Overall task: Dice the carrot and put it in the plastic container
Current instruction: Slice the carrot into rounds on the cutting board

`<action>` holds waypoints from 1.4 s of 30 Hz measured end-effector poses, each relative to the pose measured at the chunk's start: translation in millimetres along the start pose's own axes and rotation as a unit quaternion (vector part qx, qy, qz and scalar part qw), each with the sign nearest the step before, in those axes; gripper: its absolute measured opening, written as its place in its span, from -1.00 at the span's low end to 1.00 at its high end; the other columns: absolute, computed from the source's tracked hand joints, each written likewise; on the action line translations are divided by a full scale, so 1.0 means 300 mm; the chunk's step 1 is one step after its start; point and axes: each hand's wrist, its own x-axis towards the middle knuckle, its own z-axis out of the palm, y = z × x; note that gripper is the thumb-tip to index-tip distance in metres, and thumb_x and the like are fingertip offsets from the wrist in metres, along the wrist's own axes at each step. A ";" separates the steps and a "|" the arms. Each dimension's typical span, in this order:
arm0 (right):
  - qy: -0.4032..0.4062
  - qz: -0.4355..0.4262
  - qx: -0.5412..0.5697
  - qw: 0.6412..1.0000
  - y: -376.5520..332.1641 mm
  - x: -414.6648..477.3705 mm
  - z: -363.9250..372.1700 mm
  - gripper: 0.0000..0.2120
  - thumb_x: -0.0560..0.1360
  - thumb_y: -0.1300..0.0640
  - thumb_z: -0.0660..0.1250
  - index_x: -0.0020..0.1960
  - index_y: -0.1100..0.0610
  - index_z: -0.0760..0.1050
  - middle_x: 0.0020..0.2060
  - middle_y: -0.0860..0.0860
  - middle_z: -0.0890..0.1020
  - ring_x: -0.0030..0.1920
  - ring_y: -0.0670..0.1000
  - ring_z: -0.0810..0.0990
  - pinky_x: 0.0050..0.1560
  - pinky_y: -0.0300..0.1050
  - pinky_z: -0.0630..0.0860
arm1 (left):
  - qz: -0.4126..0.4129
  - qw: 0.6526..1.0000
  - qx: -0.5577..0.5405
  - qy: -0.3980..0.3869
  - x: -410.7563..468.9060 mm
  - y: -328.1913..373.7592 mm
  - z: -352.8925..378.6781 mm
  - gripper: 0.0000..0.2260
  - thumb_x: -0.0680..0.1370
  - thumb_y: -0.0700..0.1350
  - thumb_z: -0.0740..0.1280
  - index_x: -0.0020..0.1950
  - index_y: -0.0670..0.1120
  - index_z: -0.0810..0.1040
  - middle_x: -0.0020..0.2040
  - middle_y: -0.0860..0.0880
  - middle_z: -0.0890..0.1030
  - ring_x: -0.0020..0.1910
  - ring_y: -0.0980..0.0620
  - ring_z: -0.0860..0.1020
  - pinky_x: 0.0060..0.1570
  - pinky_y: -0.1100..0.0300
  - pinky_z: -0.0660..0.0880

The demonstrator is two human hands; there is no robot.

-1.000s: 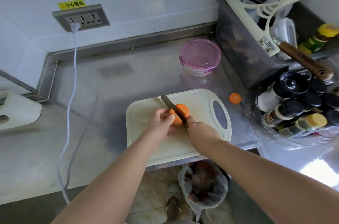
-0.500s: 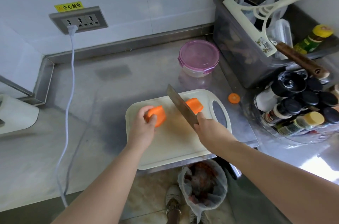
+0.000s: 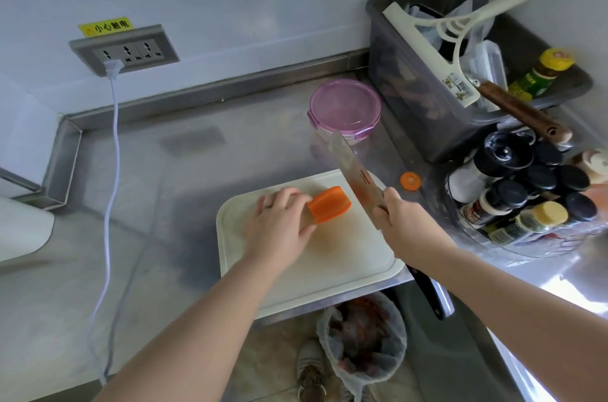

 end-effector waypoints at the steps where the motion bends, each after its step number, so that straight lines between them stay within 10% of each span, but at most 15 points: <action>1: 0.004 0.008 0.011 1.000 0.007 -0.007 -0.010 -0.85 0.65 0.09 0.03 -0.09 0.10 0.22 -0.38 0.05 0.49 -0.42 0.04 0.45 -0.43 -0.04 0.31 | 0.014 1.000 0.020 -0.019 0.028 0.037 0.001 -0.54 0.48 0.10 0.36 0.36 0.06 0.40 0.34 0.04 0.39 0.23 -0.10 0.45 0.32 0.02 0.24; 6: 0.020 0.035 0.029 0.999 0.046 -0.032 -0.038 -0.79 0.64 0.06 0.04 -0.07 0.18 0.27 -0.41 0.03 0.46 -0.42 0.01 0.43 -0.45 -0.10 0.24 | 0.002 0.993 0.071 -0.097 0.115 0.125 0.039 -0.50 0.54 0.10 0.27 0.45 0.02 0.27 0.34 -0.02 0.35 0.21 -0.14 0.48 0.22 0.04 0.33; 12: 0.013 0.030 0.036 0.999 0.101 -0.046 -0.039 -0.82 0.64 0.12 0.04 -0.09 0.19 0.23 -0.42 0.05 0.45 -0.45 0.03 0.40 -0.45 -0.07 0.20 | -0.099 0.970 -0.164 -0.150 0.087 0.090 0.022 -0.76 0.59 0.09 0.15 -0.12 -0.02 0.49 -0.16 -0.05 0.61 -0.07 -0.15 0.57 -0.14 0.09 0.44; 19: -0.026 0.002 -0.007 1.000 0.097 -0.027 0.054 -0.81 0.65 0.09 0.04 0.22 0.10 0.29 -0.42 -0.02 0.44 -0.44 0.01 0.41 -0.46 -0.07 0.26 | -0.087 0.990 -0.076 -0.085 0.031 0.043 0.042 -0.60 0.57 0.07 0.24 0.40 0.03 0.37 0.32 0.02 0.44 0.27 -0.05 0.45 0.20 0.10 0.34; 24: -0.031 -0.005 -0.029 0.999 0.085 -0.027 0.100 -0.89 0.62 0.08 0.11 0.01 0.09 0.19 -0.40 0.00 0.43 -0.42 0.06 0.43 -0.47 -0.09 0.26 | -0.030 0.995 0.006 -0.095 0.016 0.094 0.077 -0.50 0.53 0.10 0.29 0.43 0.05 0.29 0.34 0.05 0.37 0.29 -0.05 0.40 0.21 0.12 0.32; 35: -0.030 -0.060 -0.165 0.984 0.047 0.002 0.161 -0.75 0.60 0.26 0.09 0.26 0.10 0.24 -0.41 -0.03 0.36 -0.49 -0.03 0.32 -0.54 -0.18 0.20 | -0.036 0.996 -0.056 -0.052 -0.042 0.074 0.093 -0.50 0.47 0.05 0.39 0.38 -0.01 0.39 0.30 0.02 0.44 0.25 -0.10 0.45 0.20 0.11 0.38; 42: -0.003 -0.069 -0.183 0.981 0.037 -0.031 0.127 -0.83 0.57 0.30 0.12 0.10 0.10 0.24 -0.46 -0.05 0.29 -0.55 -0.05 0.24 -0.56 -0.18 0.13 | 0.024 0.995 -0.078 0.053 -0.055 0.063 0.116 -0.73 0.39 -0.09 0.50 0.05 -0.07 0.60 0.03 0.02 0.57 -0.06 -0.08 0.58 -0.21 0.16 0.50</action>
